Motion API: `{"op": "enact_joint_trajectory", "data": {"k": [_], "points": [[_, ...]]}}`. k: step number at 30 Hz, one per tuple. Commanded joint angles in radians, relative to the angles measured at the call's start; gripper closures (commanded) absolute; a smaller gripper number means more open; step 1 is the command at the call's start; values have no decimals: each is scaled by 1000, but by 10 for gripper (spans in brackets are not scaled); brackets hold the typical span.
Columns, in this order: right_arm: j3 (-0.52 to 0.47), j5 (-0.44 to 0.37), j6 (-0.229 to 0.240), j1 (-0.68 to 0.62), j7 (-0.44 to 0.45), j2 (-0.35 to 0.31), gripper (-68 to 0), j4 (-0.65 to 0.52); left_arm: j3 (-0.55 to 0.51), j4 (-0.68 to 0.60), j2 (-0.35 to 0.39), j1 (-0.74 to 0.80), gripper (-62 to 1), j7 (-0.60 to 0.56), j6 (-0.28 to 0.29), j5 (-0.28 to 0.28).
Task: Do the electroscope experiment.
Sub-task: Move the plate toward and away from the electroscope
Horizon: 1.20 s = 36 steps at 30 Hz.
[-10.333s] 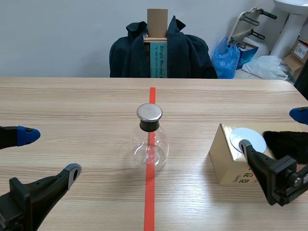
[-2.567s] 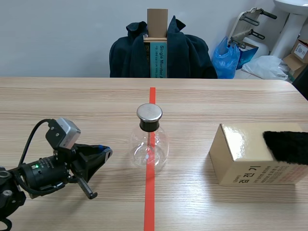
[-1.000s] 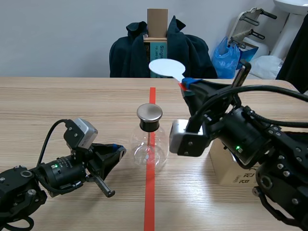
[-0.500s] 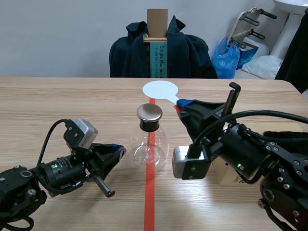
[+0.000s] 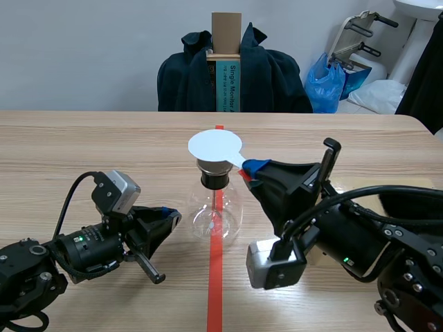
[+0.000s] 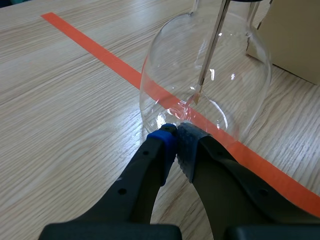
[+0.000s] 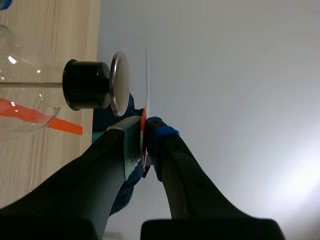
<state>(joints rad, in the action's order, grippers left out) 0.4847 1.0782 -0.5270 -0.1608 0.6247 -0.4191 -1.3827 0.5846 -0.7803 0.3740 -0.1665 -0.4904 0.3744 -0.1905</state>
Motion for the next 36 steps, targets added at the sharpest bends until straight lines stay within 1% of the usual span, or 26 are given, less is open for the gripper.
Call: {"op": "enact_joint_trajectory", "data": {"k": [1,13,17,28,33,36], "points": [[-6,0,-12,8,1,-10,-7,-14,-1,-11,4,-14,-39,-14,1,-6],[-6,0,-12,6,-6,-10,-7,-14,-1,-11,4,-14,-39,-14,1,-6],[-6,-1,-12,6,-68,-10,-7,-14,-1,-11,4,-14,-39,-14,1,-6],[-6,-1,-12,6,-323,-10,-7,-14,-1,-11,4,-14,-39,-14,1,-6],[-6,-1,-12,6,-384,-10,-7,-14,-1,-11,4,-14,-39,-14,1,-6],[-7,-1,-12,6,-395,-10,-7,-14,-1,-11,4,-14,-39,-14,1,-6]]}}
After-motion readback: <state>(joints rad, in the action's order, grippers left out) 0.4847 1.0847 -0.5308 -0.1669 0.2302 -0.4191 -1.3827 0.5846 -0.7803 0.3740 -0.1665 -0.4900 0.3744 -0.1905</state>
